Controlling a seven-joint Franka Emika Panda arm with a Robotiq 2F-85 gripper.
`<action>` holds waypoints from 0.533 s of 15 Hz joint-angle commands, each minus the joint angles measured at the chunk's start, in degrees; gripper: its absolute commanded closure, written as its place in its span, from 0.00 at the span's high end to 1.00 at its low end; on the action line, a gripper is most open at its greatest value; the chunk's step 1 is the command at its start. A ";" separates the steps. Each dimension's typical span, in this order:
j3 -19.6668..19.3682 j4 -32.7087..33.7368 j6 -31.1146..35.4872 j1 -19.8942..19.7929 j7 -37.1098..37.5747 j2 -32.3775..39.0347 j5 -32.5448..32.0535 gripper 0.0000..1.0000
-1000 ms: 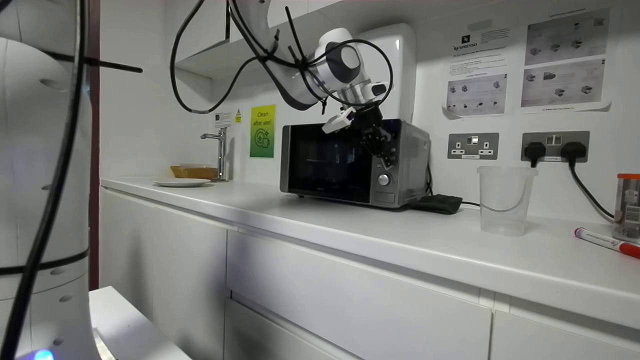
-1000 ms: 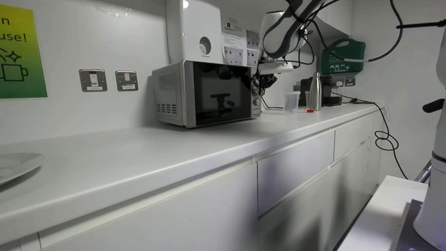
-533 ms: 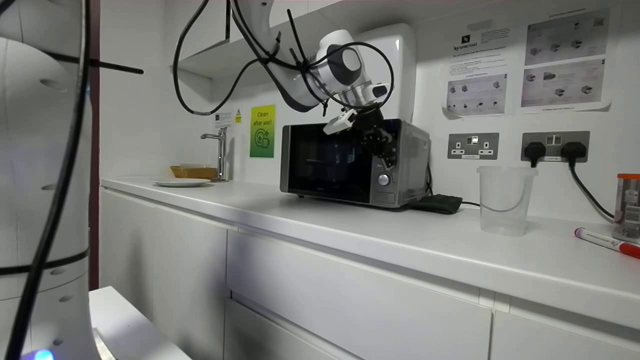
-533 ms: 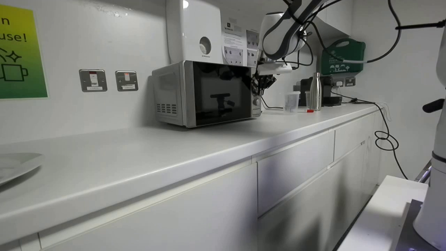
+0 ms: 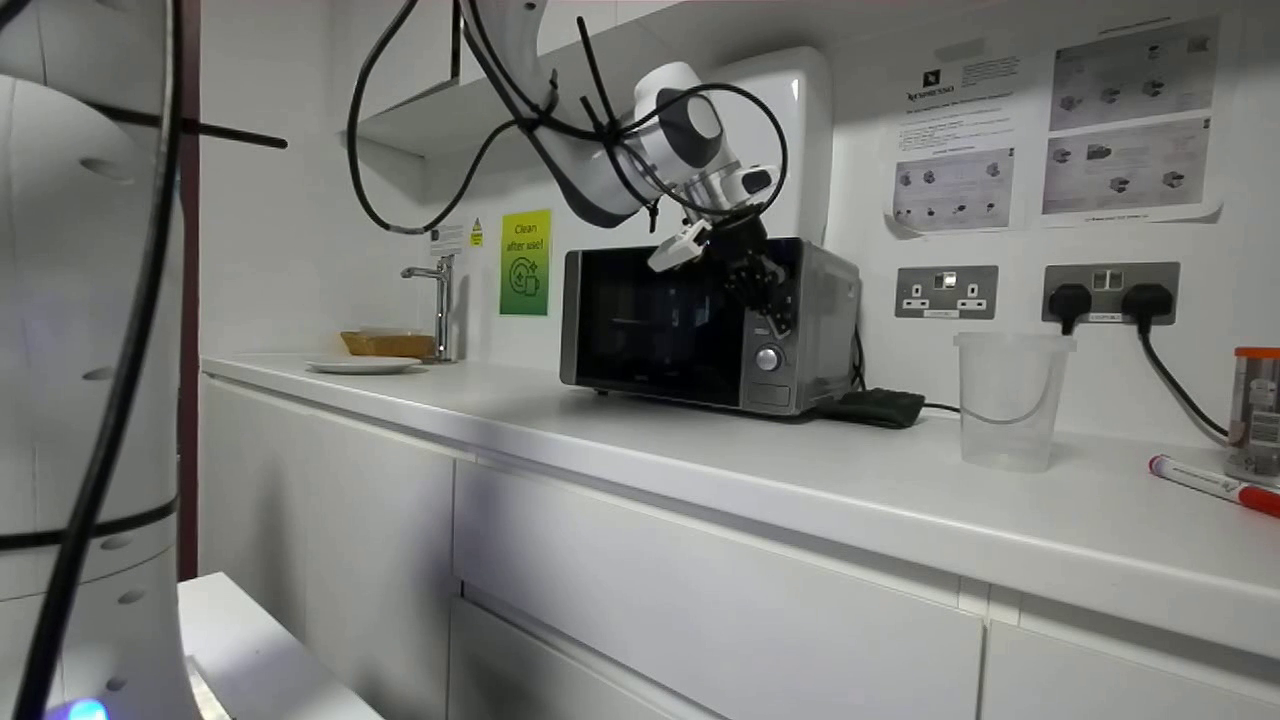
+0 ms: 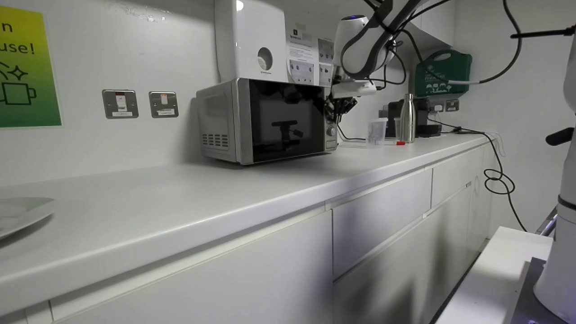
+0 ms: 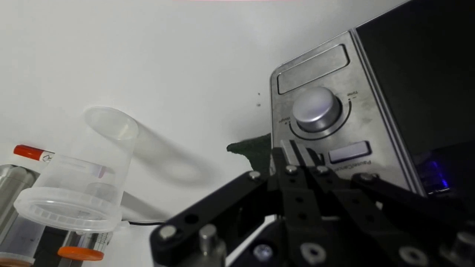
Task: Press one of the buttons on the microwave
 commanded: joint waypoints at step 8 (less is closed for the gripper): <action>1.46 0.07 -13.66 2.25 -17.59 -2.45 23.43 0.00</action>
